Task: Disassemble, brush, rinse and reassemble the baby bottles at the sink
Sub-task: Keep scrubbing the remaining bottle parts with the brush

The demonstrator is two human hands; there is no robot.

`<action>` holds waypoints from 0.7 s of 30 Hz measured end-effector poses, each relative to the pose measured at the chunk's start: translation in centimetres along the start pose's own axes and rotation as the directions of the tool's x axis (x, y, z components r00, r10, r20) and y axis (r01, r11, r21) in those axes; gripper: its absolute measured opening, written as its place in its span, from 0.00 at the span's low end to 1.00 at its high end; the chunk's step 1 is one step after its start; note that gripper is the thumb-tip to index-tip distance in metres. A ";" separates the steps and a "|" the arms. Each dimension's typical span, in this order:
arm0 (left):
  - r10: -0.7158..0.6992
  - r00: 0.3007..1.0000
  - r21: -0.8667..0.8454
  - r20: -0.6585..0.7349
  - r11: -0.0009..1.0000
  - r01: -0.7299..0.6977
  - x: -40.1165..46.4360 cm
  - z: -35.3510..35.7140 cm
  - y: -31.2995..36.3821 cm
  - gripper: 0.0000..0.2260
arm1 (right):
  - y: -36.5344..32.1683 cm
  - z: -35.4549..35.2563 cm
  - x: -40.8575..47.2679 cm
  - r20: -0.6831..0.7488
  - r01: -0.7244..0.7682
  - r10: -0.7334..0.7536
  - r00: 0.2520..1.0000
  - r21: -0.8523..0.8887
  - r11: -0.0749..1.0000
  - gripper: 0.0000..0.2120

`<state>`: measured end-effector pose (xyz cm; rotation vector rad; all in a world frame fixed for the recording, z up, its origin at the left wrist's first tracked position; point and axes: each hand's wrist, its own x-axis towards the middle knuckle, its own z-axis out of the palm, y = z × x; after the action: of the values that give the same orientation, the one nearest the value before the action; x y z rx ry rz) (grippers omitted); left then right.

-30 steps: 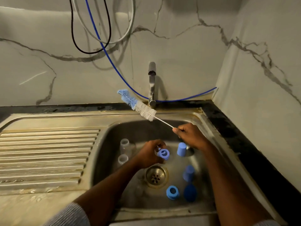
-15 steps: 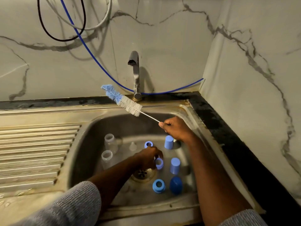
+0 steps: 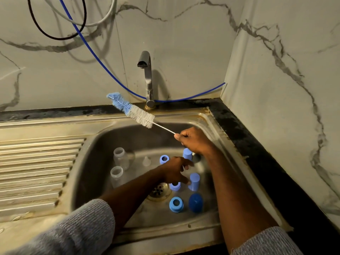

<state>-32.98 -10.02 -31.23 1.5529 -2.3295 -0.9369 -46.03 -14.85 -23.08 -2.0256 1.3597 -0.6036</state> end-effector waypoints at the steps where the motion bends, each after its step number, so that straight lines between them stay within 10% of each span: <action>1: 0.008 1.000 0.005 0.009 1.000 -0.008 0.3 0.1 0.3 0.30 | 0.0 0.0 0.1 -0.002 -0.001 0.001 1.000 -0.004 1.000 0.25; 7: 0.044 0.999 0.000 0.029 0.999 -0.044 1.4 2.0 0.0 0.23 | 0.1 0.3 0.3 0.009 0.020 -0.020 1.000 0.008 1.000 0.24; 13: -0.149 0.940 -0.346 -0.306 0.938 0.036 -0.2 -2.5 -0.8 0.19 | 0.1 0.6 0.6 -0.013 0.009 -0.009 1.000 0.024 1.000 0.20; 21: -0.592 0.658 -0.840 -0.466 0.529 -0.119 -11.4 -11.8 -5.4 0.07 | -0.7 1.9 0.6 0.009 0.044 -0.045 0.999 0.092 0.995 0.12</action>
<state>-18.23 -5.97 -23.15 1.4251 -0.8346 -0.9923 -44.11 -14.82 -23.92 -1.9870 1.2608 -0.6618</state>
